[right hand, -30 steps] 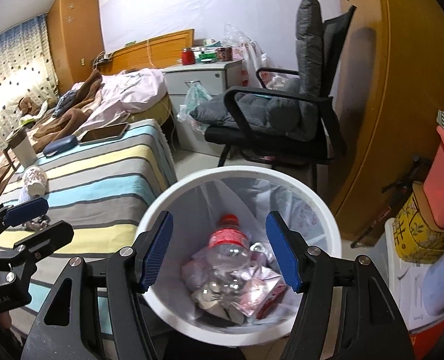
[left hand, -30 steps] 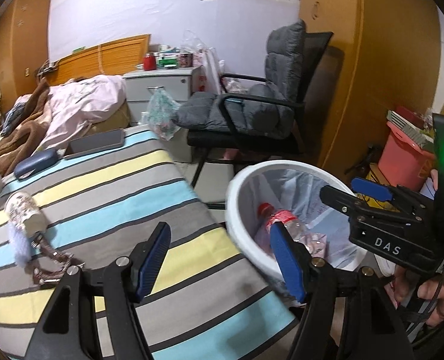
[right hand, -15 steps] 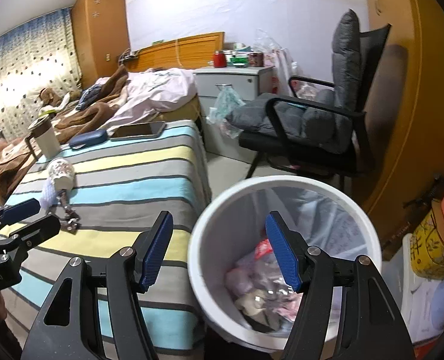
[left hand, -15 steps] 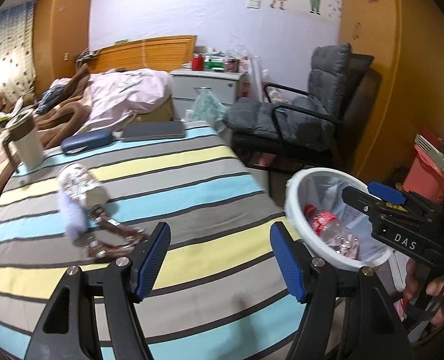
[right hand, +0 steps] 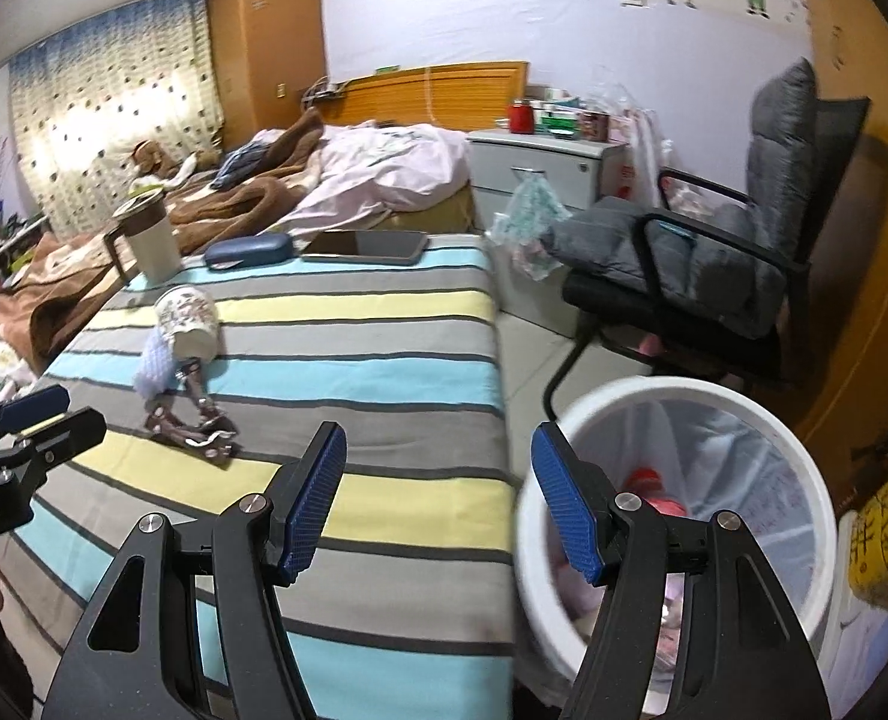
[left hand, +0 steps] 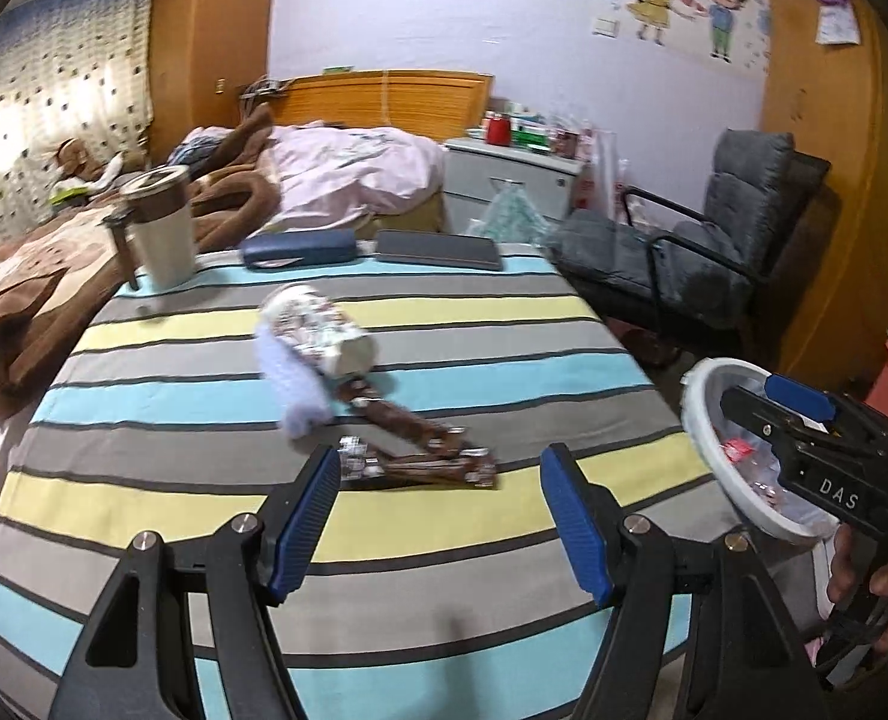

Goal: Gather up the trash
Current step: 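Move both tools back over the table toward the remaining trash, then grasp the brown chocolate wrapper with the right tool while the left tool approaches the foam sleeve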

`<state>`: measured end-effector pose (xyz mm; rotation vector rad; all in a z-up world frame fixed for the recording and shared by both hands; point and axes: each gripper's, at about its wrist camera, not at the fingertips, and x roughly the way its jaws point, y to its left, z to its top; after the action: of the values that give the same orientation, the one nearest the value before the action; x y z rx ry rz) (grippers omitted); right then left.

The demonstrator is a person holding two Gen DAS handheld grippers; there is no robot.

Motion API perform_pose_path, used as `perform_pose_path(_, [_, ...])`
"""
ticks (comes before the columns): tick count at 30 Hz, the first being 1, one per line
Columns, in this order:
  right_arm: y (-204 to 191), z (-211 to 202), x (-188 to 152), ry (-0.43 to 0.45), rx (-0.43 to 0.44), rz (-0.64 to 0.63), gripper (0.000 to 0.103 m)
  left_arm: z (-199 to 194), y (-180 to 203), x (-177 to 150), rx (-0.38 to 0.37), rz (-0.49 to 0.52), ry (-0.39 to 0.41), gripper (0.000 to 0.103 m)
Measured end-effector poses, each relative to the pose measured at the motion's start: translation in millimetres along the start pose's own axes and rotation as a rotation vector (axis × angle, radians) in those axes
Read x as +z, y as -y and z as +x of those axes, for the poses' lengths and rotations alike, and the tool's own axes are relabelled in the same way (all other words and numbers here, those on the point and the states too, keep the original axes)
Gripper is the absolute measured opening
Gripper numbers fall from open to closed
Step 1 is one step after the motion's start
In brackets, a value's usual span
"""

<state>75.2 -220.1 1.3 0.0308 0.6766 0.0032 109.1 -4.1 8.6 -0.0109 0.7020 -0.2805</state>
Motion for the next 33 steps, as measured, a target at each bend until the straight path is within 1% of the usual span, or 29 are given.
perform_pose_path(4, [-18,9,3,-0.011,0.04,-0.035,0.066,-1,-22,1,0.043,-0.026,-0.001,0.071])
perform_pose_path(9, [-39,17,7,-0.016,0.079,-0.082,0.066,1,-42,0,0.078,-0.045,-0.006,0.071])
perform_pose_path(14, [-62,28,15,-0.038,0.134,-0.137,0.066,4,-60,1,0.094,-0.073,-0.01,0.071])
perform_pose_path(16, [-71,34,18,-0.041,0.174,-0.163,0.066,7,-65,3,0.102,-0.076,-0.017,0.071])
perform_pose_path(19, [-84,43,20,-0.057,0.215,-0.198,0.066,13,-73,5,0.106,-0.088,-0.025,0.071])
perform_pose_path(26, [-104,68,22,-0.125,0.268,-0.253,0.066,25,-90,11,0.111,-0.103,-0.04,0.071])
perform_pose_path(33, [-114,80,23,-0.158,0.293,-0.285,0.066,38,-96,17,0.103,-0.101,-0.053,0.072])
